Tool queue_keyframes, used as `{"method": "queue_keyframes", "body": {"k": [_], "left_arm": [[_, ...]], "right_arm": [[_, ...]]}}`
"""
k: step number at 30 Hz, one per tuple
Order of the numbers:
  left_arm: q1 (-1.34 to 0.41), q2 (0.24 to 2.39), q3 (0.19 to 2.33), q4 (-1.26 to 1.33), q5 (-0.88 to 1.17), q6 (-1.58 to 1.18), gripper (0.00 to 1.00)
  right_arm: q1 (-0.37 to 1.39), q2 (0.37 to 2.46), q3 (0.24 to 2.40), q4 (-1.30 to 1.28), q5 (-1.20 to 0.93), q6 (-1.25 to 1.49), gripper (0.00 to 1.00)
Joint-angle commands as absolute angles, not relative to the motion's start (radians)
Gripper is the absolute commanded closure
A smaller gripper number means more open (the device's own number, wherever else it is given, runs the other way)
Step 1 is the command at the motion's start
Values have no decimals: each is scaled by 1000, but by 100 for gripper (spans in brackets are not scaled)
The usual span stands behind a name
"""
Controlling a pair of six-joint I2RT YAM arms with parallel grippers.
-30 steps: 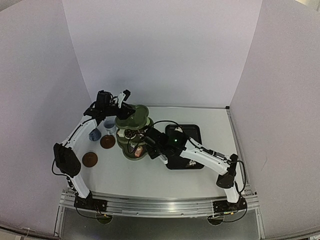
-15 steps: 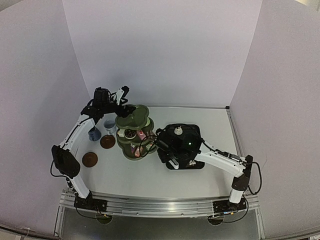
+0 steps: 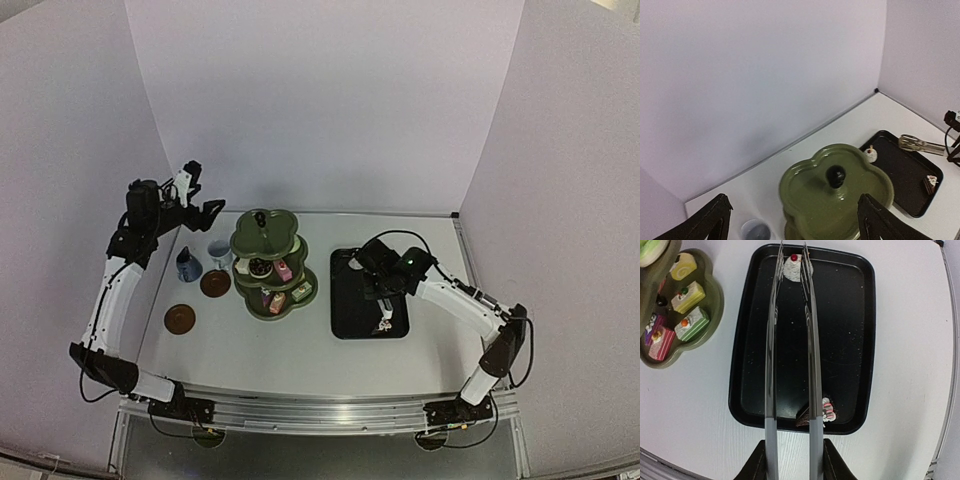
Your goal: Serve the afternoon tea
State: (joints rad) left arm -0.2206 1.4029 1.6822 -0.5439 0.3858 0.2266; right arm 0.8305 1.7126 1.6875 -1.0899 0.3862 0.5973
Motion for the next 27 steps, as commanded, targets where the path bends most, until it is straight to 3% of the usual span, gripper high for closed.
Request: {"method": "queue_keyframes", "body": {"k": [1, 13, 27], "left_arm": [[-168, 1254, 1523, -554, 219, 186, 11], [-105, 869, 902, -494, 107, 73, 12], [-75, 816, 766, -415, 93, 33, 13]], "right_arm": [[762, 1721, 1677, -1012, 340, 559, 70], [703, 1867, 1619, -888, 260, 510, 67], [701, 2007, 1639, -876, 299, 523, 62]]}}
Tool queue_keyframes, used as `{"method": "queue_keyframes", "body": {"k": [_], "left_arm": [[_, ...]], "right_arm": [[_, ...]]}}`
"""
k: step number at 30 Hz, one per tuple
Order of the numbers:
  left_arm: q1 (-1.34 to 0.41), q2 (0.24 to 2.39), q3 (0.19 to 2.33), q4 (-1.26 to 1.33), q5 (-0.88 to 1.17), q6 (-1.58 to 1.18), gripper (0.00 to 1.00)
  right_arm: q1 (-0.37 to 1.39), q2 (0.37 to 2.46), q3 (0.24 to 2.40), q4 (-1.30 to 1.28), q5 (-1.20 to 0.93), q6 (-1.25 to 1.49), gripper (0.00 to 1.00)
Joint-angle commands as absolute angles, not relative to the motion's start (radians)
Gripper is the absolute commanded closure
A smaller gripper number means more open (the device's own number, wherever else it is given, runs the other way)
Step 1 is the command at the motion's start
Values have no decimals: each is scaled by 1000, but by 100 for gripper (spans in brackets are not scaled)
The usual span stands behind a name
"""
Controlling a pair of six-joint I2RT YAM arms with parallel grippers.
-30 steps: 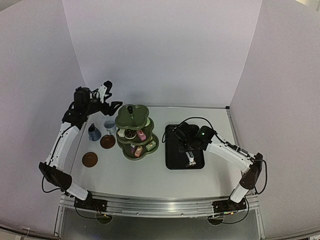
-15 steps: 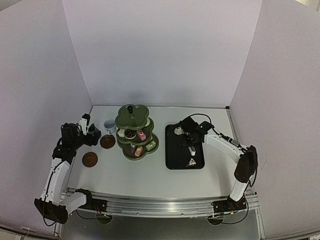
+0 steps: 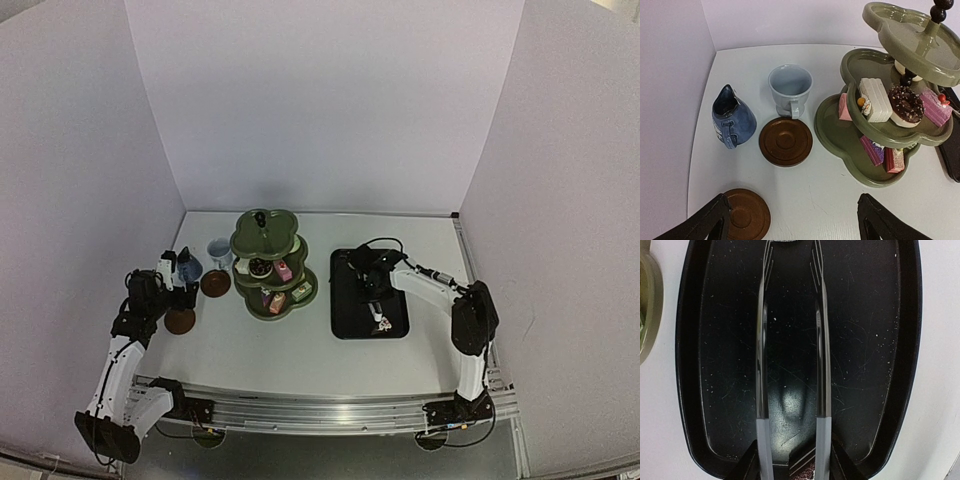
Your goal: Serve the afternoon tea
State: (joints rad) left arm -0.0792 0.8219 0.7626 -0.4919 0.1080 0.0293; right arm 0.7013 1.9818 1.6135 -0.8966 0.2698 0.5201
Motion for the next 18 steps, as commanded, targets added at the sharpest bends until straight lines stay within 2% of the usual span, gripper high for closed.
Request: {"method": "queue_keyframes", "body": {"k": [1, 18], "left_arm": [[-75, 818, 766, -410, 93, 37, 12], [-75, 832, 766, -362, 100, 53, 12]], "right_arm": [[701, 2012, 1645, -876, 306, 521, 61], [698, 2101, 1745, -877, 296, 440, 60]]}}
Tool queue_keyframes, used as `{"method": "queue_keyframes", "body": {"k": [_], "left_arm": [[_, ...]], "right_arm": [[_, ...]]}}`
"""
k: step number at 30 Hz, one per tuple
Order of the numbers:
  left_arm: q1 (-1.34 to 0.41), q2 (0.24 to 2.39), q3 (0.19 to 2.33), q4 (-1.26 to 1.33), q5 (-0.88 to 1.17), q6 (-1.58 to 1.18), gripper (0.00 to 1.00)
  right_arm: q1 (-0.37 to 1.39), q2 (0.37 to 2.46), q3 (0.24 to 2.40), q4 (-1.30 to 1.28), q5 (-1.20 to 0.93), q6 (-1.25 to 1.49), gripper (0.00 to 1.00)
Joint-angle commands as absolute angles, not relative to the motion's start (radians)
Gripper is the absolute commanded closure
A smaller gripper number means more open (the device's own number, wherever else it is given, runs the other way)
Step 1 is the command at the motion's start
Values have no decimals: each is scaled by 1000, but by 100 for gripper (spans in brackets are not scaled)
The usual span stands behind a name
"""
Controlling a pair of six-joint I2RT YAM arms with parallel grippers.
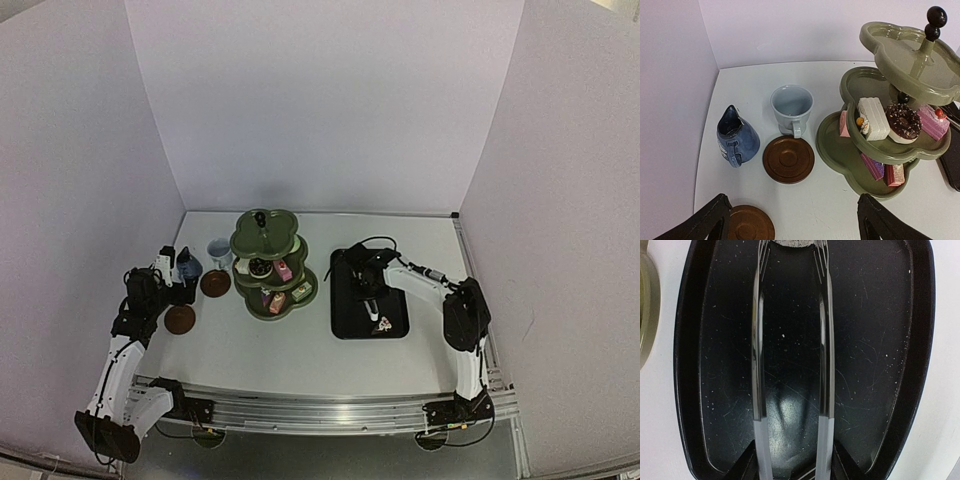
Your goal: Serve the afternoon tea
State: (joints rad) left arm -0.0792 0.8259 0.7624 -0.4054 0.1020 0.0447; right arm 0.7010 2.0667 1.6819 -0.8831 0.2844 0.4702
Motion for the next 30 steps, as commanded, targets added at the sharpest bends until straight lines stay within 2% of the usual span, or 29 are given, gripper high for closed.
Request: {"method": "queue_keyframes", "body": {"k": [1, 11, 18, 28, 30], "left_arm": [[-75, 833, 766, -362, 101, 53, 12], [-74, 836, 767, -360, 101, 59, 12], [-75, 834, 763, -356, 100, 59, 12], [-74, 832, 748, -346, 103, 59, 12], [-74, 830, 747, -345, 102, 59, 12]], "right_arm": [[698, 2109, 1757, -877, 296, 435, 60], [697, 2161, 1825, -885, 312, 421, 62], [697, 2158, 1827, -890, 302, 417, 82], [696, 2136, 1811, -890, 311, 407, 99], [697, 2125, 1807, -890, 306, 407, 100]]}}
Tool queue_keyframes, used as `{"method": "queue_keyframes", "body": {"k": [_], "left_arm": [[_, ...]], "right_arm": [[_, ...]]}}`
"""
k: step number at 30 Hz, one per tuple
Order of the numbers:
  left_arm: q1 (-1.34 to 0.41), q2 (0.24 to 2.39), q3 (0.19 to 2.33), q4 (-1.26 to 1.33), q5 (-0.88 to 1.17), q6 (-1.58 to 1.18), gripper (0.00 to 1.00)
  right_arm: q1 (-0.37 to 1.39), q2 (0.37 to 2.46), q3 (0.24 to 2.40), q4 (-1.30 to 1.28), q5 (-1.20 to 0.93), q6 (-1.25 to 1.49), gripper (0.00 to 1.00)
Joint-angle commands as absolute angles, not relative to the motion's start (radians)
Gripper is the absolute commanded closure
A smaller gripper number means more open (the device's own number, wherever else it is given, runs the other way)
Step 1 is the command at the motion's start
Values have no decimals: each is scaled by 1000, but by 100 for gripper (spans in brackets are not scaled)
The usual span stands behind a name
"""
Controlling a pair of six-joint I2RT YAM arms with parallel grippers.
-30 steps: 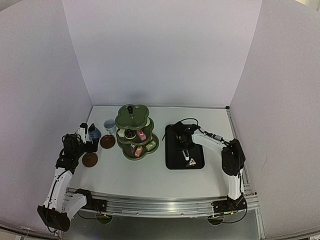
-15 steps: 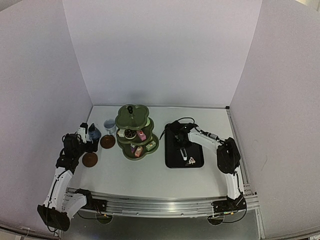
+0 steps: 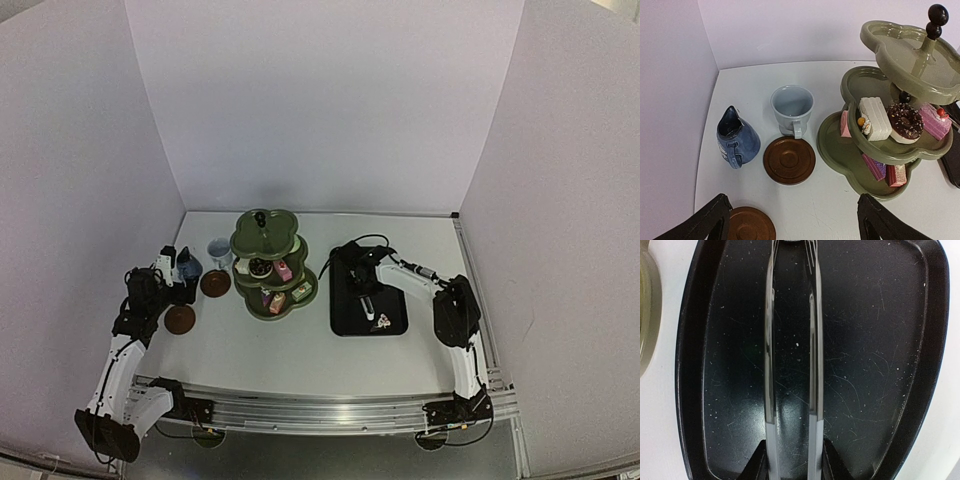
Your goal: Serve the afternoon tea
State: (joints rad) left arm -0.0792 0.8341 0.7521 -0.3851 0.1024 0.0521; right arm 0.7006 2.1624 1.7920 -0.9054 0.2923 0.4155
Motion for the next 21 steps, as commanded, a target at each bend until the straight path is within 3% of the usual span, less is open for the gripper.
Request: {"method": "queue_keyframes", "body": {"k": [1, 21], "left_arm": [[-74, 829, 747, -345, 101, 59, 12], [-74, 825, 741, -336, 104, 61, 12]], "right_arm": [[697, 2117, 1802, -890, 306, 407, 100], [698, 1968, 1750, -893, 301, 410, 100]]}}
